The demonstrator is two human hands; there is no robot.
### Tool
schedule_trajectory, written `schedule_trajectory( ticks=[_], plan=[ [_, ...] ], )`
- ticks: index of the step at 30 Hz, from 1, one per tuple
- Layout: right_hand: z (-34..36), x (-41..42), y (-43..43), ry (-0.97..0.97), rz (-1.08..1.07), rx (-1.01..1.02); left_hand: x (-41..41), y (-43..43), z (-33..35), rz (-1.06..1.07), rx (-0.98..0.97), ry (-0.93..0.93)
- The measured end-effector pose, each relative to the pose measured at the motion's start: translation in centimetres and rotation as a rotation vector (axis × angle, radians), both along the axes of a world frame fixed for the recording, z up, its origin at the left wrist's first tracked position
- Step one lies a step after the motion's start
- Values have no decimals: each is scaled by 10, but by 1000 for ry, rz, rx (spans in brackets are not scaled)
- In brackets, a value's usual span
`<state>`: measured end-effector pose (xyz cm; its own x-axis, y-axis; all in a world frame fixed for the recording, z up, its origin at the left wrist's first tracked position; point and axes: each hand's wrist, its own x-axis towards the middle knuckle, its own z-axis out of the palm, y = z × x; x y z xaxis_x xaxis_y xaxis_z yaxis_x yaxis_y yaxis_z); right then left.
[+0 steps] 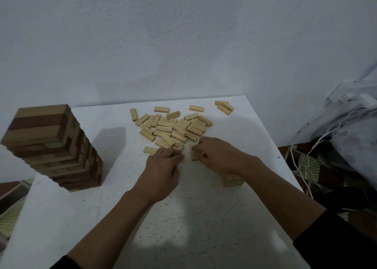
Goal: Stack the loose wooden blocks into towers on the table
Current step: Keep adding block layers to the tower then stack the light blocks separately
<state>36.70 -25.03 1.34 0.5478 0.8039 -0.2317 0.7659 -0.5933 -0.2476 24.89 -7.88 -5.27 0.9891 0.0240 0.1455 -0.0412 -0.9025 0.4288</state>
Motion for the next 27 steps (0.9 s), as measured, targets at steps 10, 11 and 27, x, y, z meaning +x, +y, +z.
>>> schedule_trajectory(
  ticks=[10,11,27],
  plan=[
    [-14,-55,25,-81,89,80,-40,21,4,63,-206,-81],
    [-15,-62,26,-63,85,97,-47,23,3,62,-223,-87],
    [-42,-89,25,252,-34,452,-94,40,6,65,-268,-54]
  ],
)
